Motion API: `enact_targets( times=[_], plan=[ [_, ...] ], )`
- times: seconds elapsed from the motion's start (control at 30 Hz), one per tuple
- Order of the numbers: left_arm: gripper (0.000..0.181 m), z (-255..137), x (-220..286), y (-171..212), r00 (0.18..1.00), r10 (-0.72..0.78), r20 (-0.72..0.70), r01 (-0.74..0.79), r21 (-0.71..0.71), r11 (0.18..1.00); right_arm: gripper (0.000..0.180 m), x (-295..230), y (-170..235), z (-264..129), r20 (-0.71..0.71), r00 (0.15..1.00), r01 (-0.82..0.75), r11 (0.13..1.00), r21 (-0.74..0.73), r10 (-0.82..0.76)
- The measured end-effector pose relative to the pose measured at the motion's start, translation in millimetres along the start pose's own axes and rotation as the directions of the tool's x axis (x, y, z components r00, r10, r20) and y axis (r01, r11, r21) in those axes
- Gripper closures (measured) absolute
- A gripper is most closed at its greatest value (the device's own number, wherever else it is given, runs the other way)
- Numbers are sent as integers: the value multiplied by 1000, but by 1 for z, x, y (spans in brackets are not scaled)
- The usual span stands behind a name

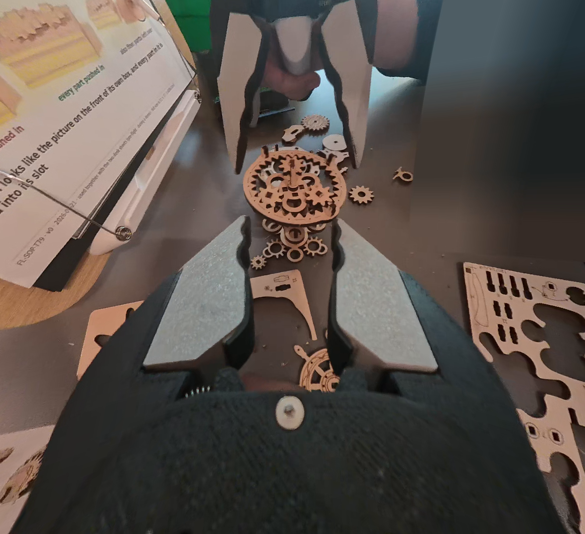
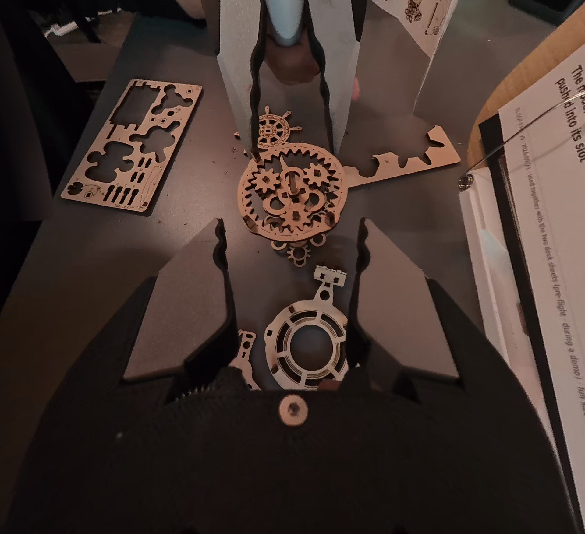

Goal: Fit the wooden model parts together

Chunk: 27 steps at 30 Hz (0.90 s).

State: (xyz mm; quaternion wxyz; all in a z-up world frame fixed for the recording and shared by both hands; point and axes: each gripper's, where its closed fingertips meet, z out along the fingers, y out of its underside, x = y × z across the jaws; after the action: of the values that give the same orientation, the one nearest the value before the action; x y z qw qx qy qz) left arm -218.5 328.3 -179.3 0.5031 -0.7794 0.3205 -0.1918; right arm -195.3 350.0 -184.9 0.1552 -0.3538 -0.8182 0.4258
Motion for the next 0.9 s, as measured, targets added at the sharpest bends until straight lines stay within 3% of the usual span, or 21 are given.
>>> enact_targets(
  times=[0.4,0.6,0.9],
  plan=[
    [126,2,5,-4,997,70,29,-70,-16,997,107,-1,-6,1,-43,997,60,998,-9,-60],
    [135,5,4,2,994,98,39,-96,-39,995,116,-2,-8,5,-47,996,76,997,-18,-77],
    [135,6,4,9,997,76,14,-75,-46,996,114,-1,-7,10,-47,996,73,996,-40,-75]
  ],
)
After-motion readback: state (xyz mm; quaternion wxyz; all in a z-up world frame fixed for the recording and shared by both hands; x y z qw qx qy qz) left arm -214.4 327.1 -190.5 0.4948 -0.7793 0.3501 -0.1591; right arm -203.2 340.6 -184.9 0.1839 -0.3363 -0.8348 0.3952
